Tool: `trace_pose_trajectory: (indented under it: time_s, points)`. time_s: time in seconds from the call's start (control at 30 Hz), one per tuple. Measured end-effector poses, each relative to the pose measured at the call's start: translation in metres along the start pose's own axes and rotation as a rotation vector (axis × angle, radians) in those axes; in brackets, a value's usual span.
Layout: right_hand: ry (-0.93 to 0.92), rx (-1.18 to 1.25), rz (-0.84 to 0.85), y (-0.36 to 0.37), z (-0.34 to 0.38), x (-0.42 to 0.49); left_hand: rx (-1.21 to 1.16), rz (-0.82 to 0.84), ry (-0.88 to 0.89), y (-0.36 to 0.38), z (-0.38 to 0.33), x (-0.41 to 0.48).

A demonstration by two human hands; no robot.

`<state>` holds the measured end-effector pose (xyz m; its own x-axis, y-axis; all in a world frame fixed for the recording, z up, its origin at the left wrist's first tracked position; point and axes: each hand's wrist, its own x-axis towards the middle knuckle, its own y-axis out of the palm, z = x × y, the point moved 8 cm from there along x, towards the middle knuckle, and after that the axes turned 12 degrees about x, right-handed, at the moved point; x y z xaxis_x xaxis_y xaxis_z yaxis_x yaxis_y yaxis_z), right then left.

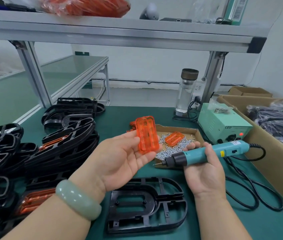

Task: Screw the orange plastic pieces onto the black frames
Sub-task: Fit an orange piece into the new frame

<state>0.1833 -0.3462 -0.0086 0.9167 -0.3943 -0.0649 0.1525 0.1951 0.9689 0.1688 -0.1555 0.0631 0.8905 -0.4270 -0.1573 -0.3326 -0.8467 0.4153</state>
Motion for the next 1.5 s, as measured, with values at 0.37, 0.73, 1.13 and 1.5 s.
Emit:
trace_pose_trajectory:
  time_s: [0.37,0.73,1.13,1.5]
  points:
    - [0.009,0.012,-0.009,-0.001,0.0,0.001,0.129,-0.045,-0.053,-0.007,0.014,-0.009]
    - [0.012,0.015,-0.015,-0.001,0.0,0.001,0.265,-0.083,-0.064,-0.013,0.019,-0.02]
    - [0.025,0.042,-0.018,0.0,0.0,-0.001,1.099,-0.292,0.029,-0.038,-0.007,-0.027]
    - [0.025,0.013,-0.029,-0.002,-0.001,0.0,1.947,-0.157,0.103,-0.021,0.003,-0.029]
